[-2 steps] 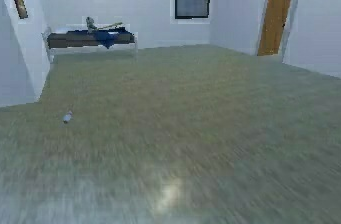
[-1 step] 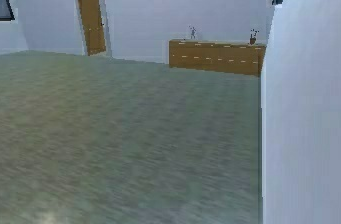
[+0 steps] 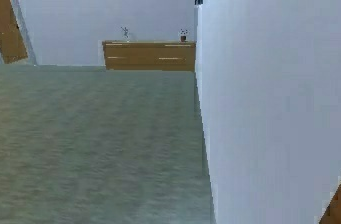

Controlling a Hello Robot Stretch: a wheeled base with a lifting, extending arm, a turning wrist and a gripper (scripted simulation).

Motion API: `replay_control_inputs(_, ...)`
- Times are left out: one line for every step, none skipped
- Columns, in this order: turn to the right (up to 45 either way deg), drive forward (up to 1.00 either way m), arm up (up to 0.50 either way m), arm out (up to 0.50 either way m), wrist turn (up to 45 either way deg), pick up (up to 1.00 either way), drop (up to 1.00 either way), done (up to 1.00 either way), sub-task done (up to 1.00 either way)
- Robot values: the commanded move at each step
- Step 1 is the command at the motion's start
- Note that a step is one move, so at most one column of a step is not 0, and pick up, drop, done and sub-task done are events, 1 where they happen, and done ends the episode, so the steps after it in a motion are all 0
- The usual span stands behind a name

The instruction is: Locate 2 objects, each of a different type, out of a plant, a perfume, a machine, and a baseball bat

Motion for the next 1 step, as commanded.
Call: replay_control_inputs(0.0,1.00,0.00,0.00,0.0,0.00,0.00,0.00,0.00)
